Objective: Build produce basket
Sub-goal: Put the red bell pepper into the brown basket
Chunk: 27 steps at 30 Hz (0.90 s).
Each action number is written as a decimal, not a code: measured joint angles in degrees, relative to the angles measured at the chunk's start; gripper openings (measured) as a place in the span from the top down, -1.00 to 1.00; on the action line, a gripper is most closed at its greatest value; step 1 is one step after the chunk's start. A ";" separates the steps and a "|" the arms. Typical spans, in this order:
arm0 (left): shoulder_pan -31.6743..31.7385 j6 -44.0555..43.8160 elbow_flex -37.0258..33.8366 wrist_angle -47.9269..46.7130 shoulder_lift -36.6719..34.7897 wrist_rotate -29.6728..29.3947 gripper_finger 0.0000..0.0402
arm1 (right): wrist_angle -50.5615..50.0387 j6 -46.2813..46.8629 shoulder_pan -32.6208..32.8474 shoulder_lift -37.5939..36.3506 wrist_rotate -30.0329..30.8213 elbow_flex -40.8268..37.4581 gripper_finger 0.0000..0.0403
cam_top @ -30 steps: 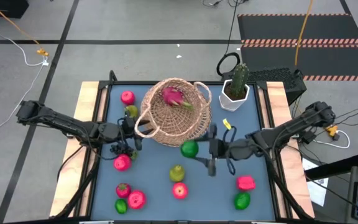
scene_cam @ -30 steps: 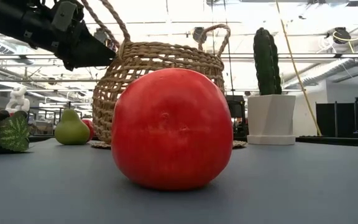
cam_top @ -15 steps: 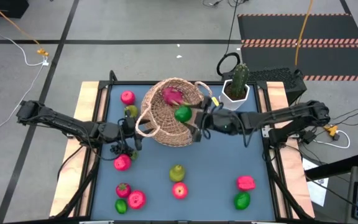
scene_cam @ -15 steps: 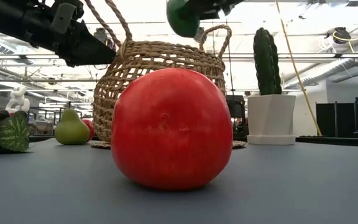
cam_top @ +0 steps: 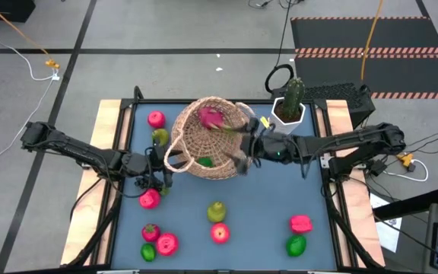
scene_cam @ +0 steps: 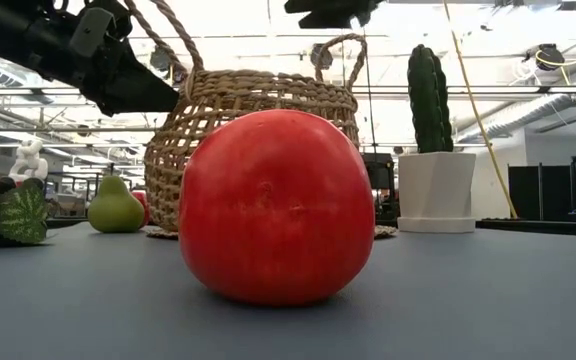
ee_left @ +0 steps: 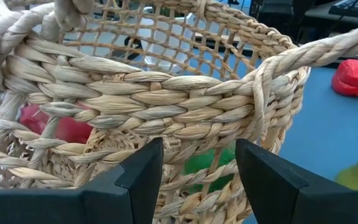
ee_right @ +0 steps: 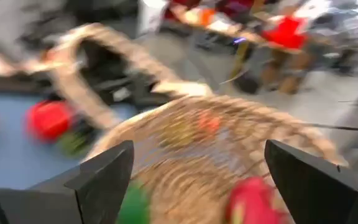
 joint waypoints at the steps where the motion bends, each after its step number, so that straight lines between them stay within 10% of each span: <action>1: 0.00 0.10 0.00 0.02 0.00 0.02 -0.02 | -3.05 -0.03 0.97 -0.32 -1.29 0.02 -0.77; 10: 0.13 0.97 0.00 1.46 0.02 -0.18 -0.02 | -24.74 11.72 14.95 -0.92 -2.67 -0.04 -0.77; 27: 3.13 -1.47 0.00 4.78 0.04 -1.23 -0.02 | -65.42 74.11 38.07 -0.92 -16.07 -0.02 -0.77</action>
